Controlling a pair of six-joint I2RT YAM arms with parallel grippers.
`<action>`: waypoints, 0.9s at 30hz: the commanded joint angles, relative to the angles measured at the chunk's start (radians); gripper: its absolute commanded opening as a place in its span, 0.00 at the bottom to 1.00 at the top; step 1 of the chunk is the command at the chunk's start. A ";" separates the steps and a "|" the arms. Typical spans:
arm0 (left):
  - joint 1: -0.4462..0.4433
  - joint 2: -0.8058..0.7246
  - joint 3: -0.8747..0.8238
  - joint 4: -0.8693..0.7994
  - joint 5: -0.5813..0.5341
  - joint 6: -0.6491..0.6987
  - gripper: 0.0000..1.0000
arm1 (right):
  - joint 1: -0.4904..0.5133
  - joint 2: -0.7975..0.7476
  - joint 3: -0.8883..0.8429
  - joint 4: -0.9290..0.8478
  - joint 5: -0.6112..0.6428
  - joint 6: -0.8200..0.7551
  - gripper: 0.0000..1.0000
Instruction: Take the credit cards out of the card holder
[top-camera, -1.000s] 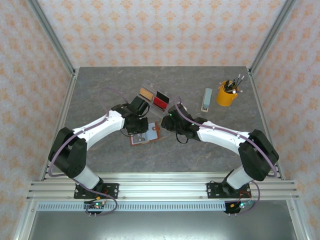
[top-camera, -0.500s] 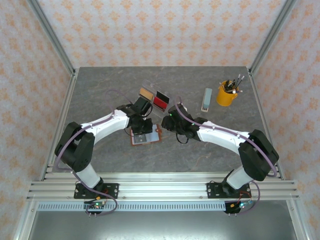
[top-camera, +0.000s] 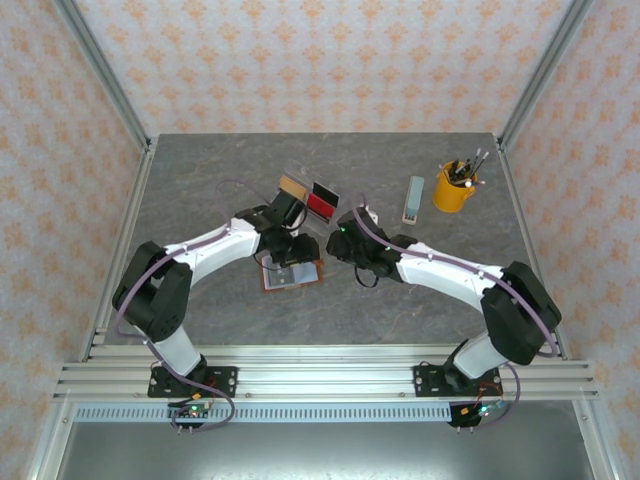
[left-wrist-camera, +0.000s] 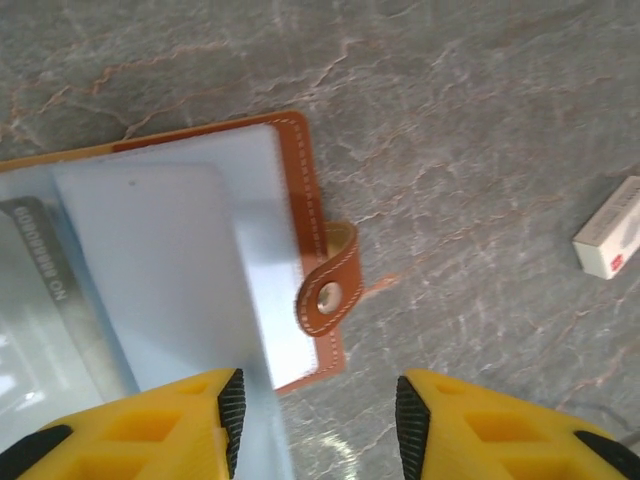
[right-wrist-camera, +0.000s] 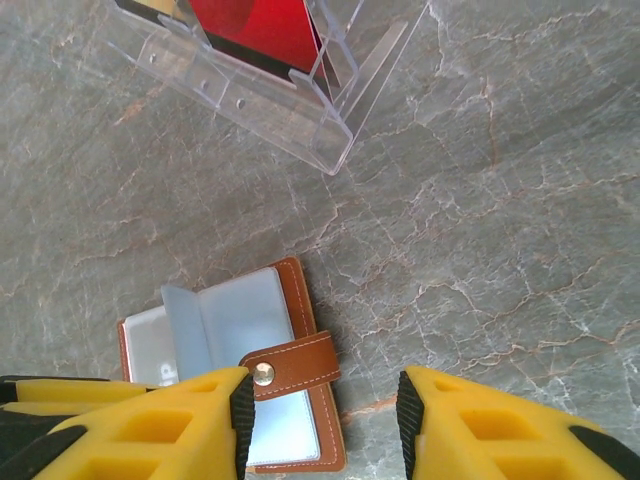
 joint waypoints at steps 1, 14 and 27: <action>0.016 -0.031 0.011 0.035 0.032 0.012 0.48 | -0.005 -0.033 -0.009 -0.030 0.047 0.005 0.44; 0.064 0.004 -0.081 0.126 0.038 0.016 0.48 | -0.006 -0.016 0.011 -0.011 0.001 -0.021 0.44; 0.065 0.076 -0.110 0.206 0.038 -0.019 0.74 | -0.006 0.000 0.019 -0.011 -0.021 -0.018 0.44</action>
